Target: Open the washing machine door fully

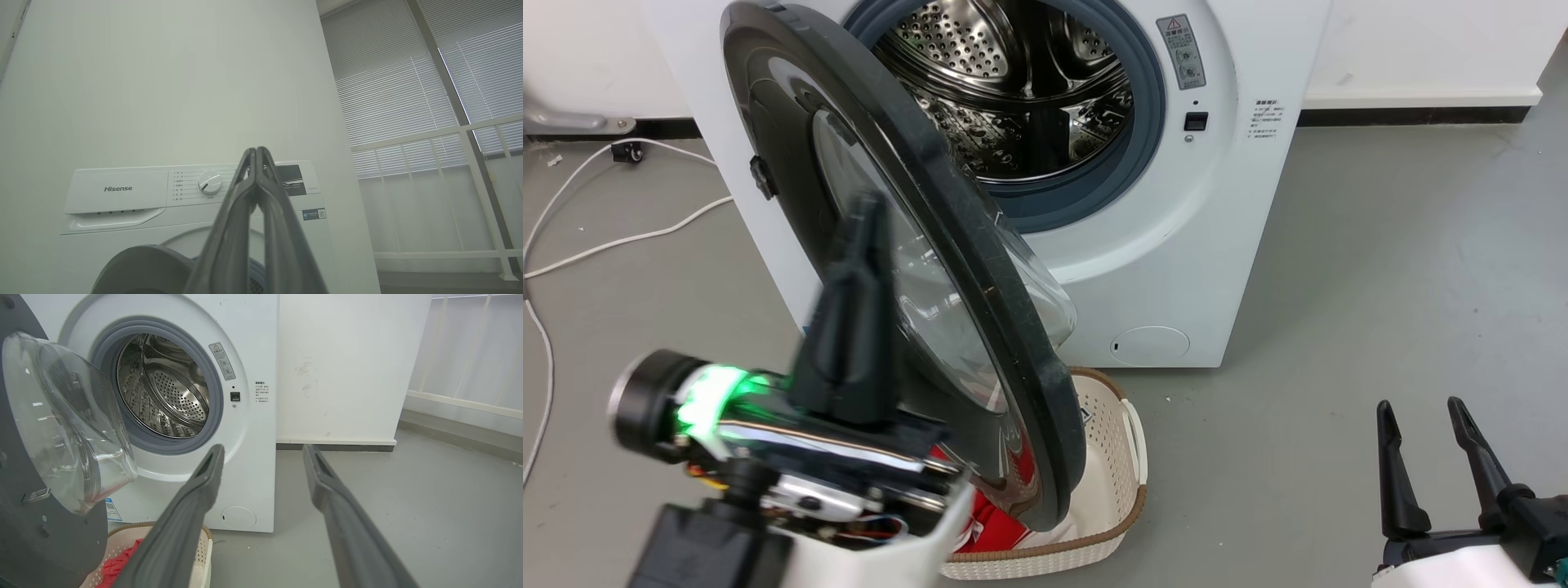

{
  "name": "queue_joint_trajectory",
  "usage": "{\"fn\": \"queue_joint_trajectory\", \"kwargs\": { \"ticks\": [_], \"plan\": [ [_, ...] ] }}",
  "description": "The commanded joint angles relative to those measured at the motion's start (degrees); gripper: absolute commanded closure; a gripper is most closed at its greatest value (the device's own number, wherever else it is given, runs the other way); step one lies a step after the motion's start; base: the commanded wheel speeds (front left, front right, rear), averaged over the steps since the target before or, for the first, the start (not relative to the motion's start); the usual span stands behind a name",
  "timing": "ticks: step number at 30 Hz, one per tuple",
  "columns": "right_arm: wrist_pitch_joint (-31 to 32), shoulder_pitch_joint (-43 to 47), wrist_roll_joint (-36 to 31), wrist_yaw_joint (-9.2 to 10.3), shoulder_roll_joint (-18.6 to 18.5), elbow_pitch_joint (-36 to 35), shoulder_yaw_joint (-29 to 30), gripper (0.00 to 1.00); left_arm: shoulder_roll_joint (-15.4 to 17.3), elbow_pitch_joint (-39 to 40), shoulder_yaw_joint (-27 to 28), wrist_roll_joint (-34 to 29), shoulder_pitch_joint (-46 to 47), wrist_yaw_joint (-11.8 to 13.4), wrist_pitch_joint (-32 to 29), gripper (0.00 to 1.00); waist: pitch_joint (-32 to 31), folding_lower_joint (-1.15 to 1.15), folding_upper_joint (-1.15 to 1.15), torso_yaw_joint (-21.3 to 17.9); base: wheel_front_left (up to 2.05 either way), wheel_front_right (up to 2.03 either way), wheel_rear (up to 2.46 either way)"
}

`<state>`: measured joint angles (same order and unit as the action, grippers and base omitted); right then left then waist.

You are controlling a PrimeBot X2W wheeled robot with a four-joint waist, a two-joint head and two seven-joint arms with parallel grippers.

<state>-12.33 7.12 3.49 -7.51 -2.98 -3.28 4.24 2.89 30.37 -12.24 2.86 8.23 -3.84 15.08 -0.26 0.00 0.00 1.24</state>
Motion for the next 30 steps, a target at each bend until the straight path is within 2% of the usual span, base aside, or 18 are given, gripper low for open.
{"fn": "queue_joint_trajectory", "kwargs": {
  "ticks": [1, 11, 20, 25, 30],
  "plan": [
    [-0.1, 0.0, 0.1, 0.03, 0.2, 0.1, 0.0, 0.00, 0.0, -0.3, -1.2, 0.5, 0.0, -0.5, 0.1, 1.00, 0.0, 0.00, 0.00, 0.0, 0.00, 0.00, 0.00],
    [-0.1, 0.6, 0.2, 0.03, 0.2, 0.0, 0.3, 0.00, 0.3, -2.4, -15.1, 4.1, -2.1, -2.8, -4.1, 1.00, 0.1, 0.00, 0.00, 0.1, 0.00, 0.00, 0.00],
    [0.2, 0.0, 0.4, 0.04, 0.2, -0.1, 0.5, 0.00, 3.2, -7.0, -25.7, 9.1, -6.9, -3.5, -8.7, 1.00, 1.0, 0.00, 0.00, 0.6, 0.00, 0.00, 0.00],
    [0.0, -1.0, 0.7, 0.04, 0.2, 0.2, 0.2, 0.00, 4.6, -11.7, -28.7, 10.7, -8.4, -3.5, -10.1, 1.00, 2.1, 0.00, 0.00, 0.5, 0.00, 0.00, 0.00],
    [-0.2, -1.5, 1.1, 0.04, 0.2, 0.6, -0.2, 0.00, 4.3, -16.1, -29.0, 10.4, -8.2, -3.1, -9.1, 1.00, 3.2, 0.00, 0.00, 0.1, 0.00, 0.00, 0.00]
  ]
}}
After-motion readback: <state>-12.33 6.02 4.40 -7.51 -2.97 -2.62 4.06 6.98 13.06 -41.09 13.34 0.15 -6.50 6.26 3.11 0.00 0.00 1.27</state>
